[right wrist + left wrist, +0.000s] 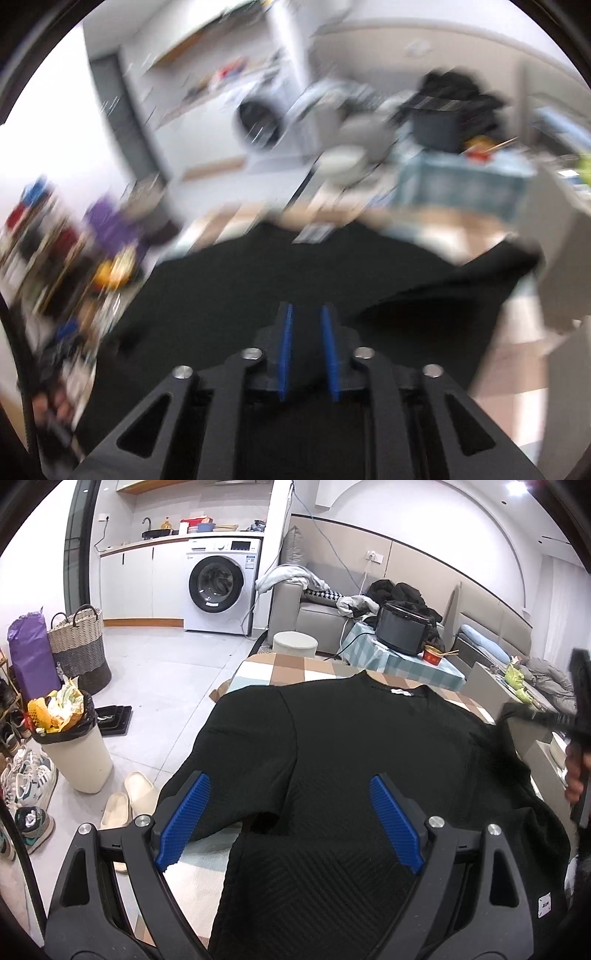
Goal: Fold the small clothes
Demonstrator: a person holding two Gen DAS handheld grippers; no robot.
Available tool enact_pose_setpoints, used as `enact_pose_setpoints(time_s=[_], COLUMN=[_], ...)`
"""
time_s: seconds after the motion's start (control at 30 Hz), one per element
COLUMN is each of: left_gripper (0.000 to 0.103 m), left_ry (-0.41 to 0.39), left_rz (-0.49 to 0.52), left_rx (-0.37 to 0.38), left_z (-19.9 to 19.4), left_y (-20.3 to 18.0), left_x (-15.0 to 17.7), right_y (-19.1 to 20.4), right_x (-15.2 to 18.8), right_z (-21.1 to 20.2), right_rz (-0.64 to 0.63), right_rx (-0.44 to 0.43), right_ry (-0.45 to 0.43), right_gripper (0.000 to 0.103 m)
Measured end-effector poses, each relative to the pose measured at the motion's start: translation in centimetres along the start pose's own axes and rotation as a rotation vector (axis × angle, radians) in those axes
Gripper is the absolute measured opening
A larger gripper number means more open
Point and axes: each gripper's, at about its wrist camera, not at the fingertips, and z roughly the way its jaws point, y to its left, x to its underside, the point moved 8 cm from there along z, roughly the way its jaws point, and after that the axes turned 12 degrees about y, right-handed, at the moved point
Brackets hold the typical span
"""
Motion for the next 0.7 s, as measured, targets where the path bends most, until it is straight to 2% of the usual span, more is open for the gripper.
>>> enact_pose_setpoints(time_s=[0.03,0.07,0.17,0.23,0.33,0.4,0.5,0.57,0.7], left_gripper=[0.088,0.088,0.088,0.088,0.088,0.088,0.088,0.087,0.087], left_ry=[0.008,0.015,0.038,0.043,0.056,0.072,0.104,0.131,0.154], left_rz=[-0.005,-0.011,-0.038,-0.056,-0.081,-0.105,-0.174,-0.231,-0.323], left_rx=[-0.003,-0.009,-0.021,-0.026,-0.029,-0.032,-0.02,0.014,0.005], left_z=[0.1,0.2,0.4,0.5,1.0,1.6,2.6,3.1,3.6], left_y=[0.1,0.3,1.2,1.9,2.9,3.5,4.8,5.7,8.2], left_x=[0.2,0.5,0.9,1.1,1.4,1.4,1.8,2.3,3.3], right_y=[0.5,1.0,1.2,-0.9,-3.6,-4.3,-4.0,-4.2,-4.8], right_x=[0.5,1.1,2.5,3.0,4.1,4.4,5.0,5.4,5.8], right_z=[0.9,1.7,1.3,1.0,1.5,2.9,4.6,5.3,6.4], right_rz=[-0.016,-0.034,-0.067,-0.022,0.038,0.021,-0.028,-0.04,-0.053], right_rx=[-0.007,-0.004,0.033,0.081,0.206,0.234,0.265,0.287,0.371], right_ry=[0.025,0.052,0.042,0.058,0.092,0.139,0.178,0.19,0.199], right_gripper=[0.041,0.042,0.044,0.045,0.047,0.051,0.053,0.053,0.053])
